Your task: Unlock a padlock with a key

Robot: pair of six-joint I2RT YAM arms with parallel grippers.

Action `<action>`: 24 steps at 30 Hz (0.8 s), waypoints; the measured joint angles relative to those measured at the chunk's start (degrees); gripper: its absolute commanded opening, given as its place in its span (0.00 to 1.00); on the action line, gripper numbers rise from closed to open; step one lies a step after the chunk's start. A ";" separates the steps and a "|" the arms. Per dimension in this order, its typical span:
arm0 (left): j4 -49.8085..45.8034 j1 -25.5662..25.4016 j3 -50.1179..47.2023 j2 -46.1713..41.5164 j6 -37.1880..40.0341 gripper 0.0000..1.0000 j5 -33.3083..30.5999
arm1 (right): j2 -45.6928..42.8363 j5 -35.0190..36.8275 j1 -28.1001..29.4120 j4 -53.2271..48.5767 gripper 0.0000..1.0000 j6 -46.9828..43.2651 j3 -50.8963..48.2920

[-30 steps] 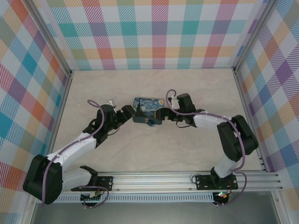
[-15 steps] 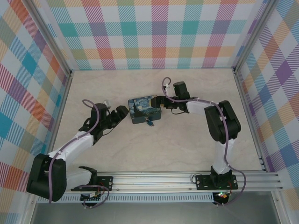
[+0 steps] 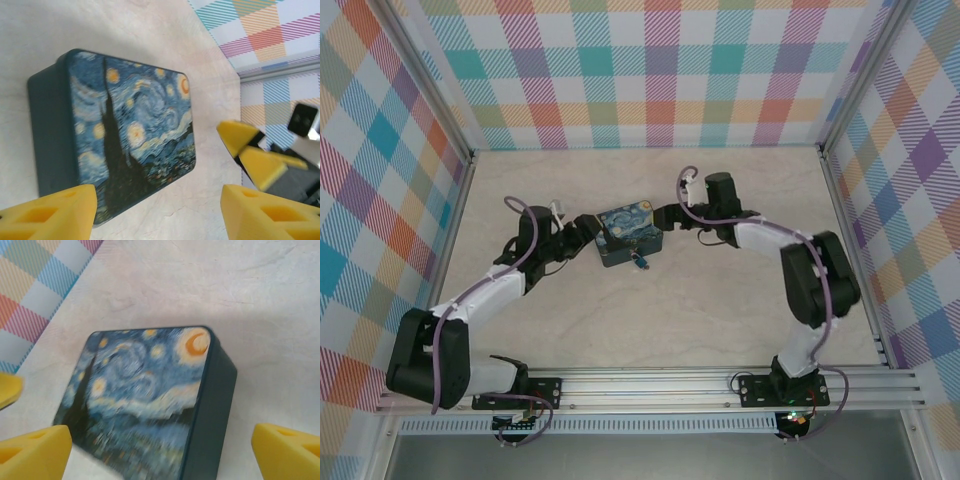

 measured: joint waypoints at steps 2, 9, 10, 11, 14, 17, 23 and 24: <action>0.35 0.00 1.81 1.97 0.15 0.65 0.87 | -5.11 -0.17 0.31 0.35 0.83 -1.14 -4.96; 1.62 0.00 9.29 10.95 1.44 0.63 4.66 | -7.76 -0.72 5.99 1.42 0.79 -2.78 -17.07; 1.68 0.00 10.64 12.59 1.46 0.62 5.49 | -6.97 -0.68 6.95 1.75 0.79 -2.89 -17.66; 1.99 0.00 11.80 14.14 1.49 0.62 6.16 | -5.90 -0.63 7.65 2.29 0.78 -2.91 -17.70; 3.39 0.00 14.12 18.14 1.49 0.61 7.37 | -2.67 -0.20 8.61 5.60 0.77 -3.04 -17.68; 4.26 -0.02 15.19 20.92 1.49 0.61 7.91 | 0.76 0.59 9.22 8.26 0.74 -2.95 -17.07; 5.62 -0.07 16.55 24.52 1.49 0.61 9.11 | 5.05 1.75 10.01 13.51 0.69 -2.32 -15.21; 5.81 -0.07 16.65 24.83 1.51 0.61 9.11 | 5.55 1.86 10.12 14.19 0.67 -2.27 -15.04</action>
